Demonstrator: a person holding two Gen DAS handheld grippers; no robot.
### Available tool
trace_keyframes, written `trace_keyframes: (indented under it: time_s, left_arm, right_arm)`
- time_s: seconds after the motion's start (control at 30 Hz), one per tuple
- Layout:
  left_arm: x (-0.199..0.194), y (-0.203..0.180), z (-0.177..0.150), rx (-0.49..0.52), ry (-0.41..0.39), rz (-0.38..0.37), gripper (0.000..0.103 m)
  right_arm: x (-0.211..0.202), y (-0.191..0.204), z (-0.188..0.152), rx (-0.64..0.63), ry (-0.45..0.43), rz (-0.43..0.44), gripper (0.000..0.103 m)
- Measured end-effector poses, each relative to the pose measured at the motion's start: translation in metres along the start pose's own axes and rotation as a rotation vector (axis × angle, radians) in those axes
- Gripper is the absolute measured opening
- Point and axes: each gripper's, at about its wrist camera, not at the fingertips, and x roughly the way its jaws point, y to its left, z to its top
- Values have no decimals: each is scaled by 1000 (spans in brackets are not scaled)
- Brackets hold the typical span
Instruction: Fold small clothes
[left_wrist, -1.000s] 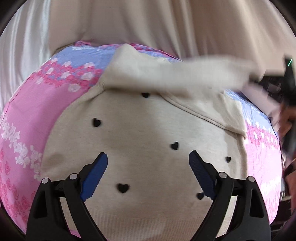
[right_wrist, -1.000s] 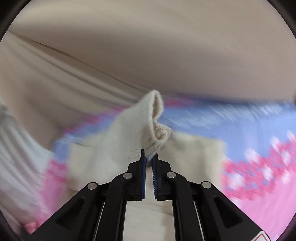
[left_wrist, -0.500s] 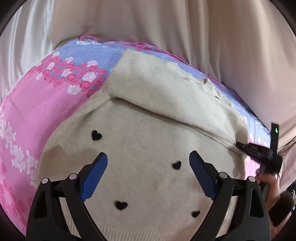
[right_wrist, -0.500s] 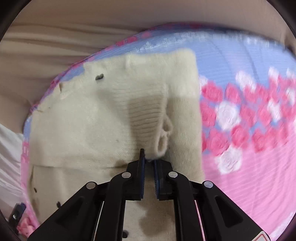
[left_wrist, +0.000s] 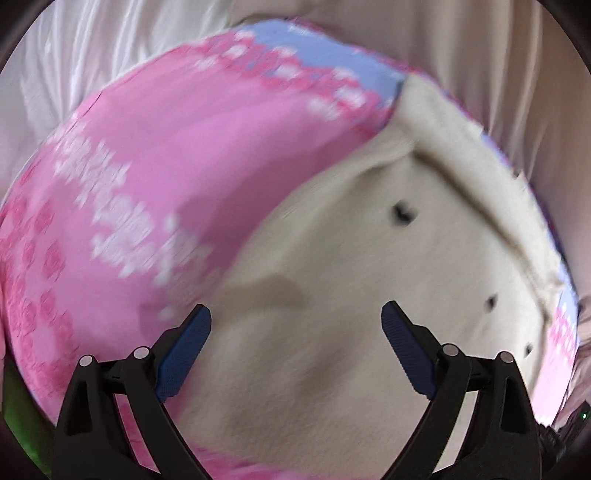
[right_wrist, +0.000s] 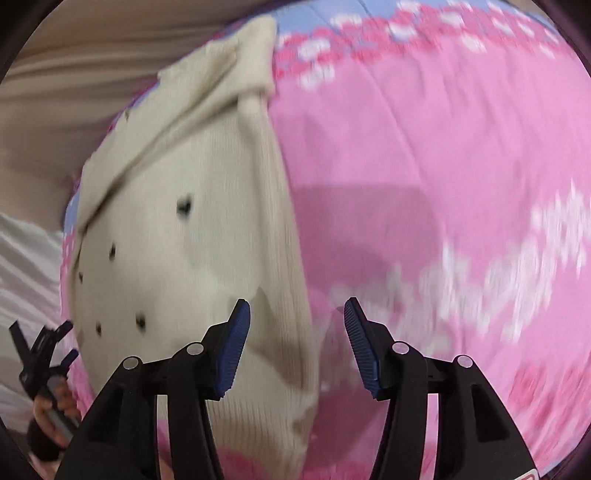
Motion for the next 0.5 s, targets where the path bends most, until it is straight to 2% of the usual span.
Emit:
trace_keyframes:
  time_s: [0.03,0.13,0.17,0.2,0.23,0.27,0.3,0.33,0.4,0.43,0.5]
  left_arm:
    - [2,8,-7,-4,14,-2,91]
    - [13,24,-22,-71,86,-70,91]
    - [8,24,-26,-68,43,-82,90]
    - [9,23,-27,-59,47,-93,87]
    - [9,21,-27,-45,40,-79,79]
    - [8,18,-27,-27,31,-59,72]
    - [7,15,-26,-5,22,-39,47]
    - [7,13,-23,14,31,-50,14]
    - [5,19,-15,-29,74,-129,6]
    - [-1,26,-11,-60,84,-162,6]
    - [-16,26,-11,-58,78,-202,6]
  right_arm:
    - [4,1,-15,-2,25,5,53]
    - [8,15,-35,-40,-3,7,54]
    - [9,19,-37,-47,-8,14,53]
    - [11,23,-38,-52,-4,39,49]
    - [15,30,-39,-69,-8,47,46]
    - [20,36,-39,-91,-18,27,30]
    - [23,42,-39,-119,-32,-7,10]
    - [25,43,-34,-126,-29,-12,9]
    - [18,45,-28,-112,-62,-7,8]
    - [8,44,-25,-130,-90,-19,8]
    - [-19,44,-18,-171,-136,-37,7]
